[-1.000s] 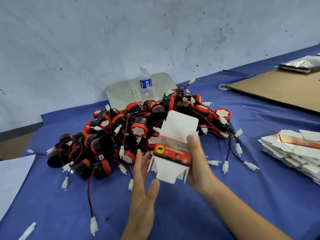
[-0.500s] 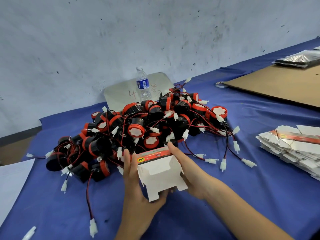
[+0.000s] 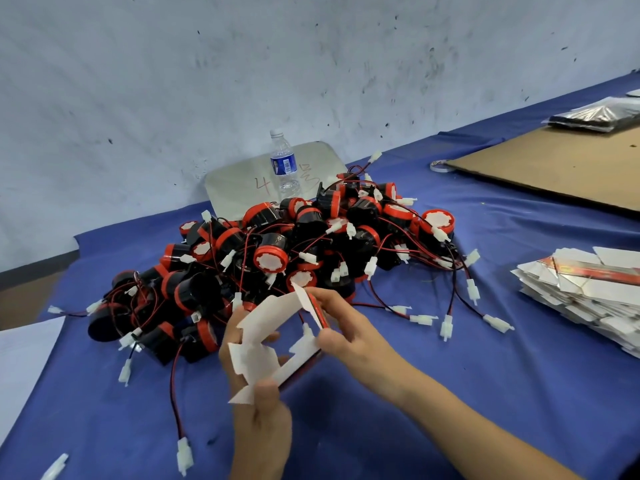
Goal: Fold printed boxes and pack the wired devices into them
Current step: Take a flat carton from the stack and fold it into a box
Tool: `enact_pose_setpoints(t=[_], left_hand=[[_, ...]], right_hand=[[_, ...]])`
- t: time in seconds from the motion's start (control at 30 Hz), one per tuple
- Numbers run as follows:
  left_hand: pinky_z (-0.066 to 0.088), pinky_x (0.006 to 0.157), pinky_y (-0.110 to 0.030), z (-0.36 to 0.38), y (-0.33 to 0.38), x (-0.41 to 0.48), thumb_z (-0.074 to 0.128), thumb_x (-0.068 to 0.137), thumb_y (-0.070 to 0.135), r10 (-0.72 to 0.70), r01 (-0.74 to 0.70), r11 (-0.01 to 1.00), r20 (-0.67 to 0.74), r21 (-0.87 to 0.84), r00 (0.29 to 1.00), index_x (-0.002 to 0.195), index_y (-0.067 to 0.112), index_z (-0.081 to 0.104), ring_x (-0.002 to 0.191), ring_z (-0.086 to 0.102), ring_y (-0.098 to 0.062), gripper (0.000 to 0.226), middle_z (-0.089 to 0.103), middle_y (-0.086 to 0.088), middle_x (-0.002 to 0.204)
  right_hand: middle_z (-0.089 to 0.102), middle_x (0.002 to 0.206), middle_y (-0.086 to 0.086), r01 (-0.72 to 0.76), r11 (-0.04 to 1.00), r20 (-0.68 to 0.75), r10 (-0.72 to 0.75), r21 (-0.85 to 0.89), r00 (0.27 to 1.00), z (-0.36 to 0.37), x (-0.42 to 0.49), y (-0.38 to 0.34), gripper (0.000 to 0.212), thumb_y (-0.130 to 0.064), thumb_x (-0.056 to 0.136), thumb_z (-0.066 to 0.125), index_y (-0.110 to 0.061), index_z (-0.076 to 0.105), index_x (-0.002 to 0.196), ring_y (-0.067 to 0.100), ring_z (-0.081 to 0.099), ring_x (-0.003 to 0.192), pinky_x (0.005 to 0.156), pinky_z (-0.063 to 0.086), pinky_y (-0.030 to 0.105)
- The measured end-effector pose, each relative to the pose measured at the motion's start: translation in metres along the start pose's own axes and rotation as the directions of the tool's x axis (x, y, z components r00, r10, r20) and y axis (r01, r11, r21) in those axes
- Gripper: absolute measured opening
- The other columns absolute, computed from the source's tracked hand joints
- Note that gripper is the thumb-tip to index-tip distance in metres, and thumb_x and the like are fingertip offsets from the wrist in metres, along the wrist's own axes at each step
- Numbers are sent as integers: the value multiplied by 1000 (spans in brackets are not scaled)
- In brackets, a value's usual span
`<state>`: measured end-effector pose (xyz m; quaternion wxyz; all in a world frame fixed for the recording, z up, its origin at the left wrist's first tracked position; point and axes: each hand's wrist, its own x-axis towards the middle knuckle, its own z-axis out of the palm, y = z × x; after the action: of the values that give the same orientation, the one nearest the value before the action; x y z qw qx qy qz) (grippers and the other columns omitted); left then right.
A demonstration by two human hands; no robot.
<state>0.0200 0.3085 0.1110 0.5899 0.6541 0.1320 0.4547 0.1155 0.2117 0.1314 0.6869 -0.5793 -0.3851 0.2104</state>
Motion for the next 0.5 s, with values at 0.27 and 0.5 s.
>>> enact_pose_setpoints(t=[0.27, 0.5], left_hand=[[52, 84, -24, 1, 3, 1, 58, 77, 74, -65, 94, 981, 165, -173, 984, 142, 49, 36, 108, 61, -6, 73, 64, 20, 114], [45, 96, -41, -3, 3, 5, 61, 78, 49, -89, 116, 970, 130, -212, 987, 133, 51, 47, 123, 55, -18, 57, 54, 5, 137]], right_hand=[[63, 104, -1, 136, 990, -122, -131, 35, 984, 5, 0, 2, 47, -43, 80, 59, -30, 54, 124, 8, 59, 93, 81, 46, 21], [58, 123, -16, 299, 943, -104, -315, -145, 943, 10, -3, 8, 49, -26, 94, 47, -41, 41, 140, 2, 59, 98, 81, 43, 13]])
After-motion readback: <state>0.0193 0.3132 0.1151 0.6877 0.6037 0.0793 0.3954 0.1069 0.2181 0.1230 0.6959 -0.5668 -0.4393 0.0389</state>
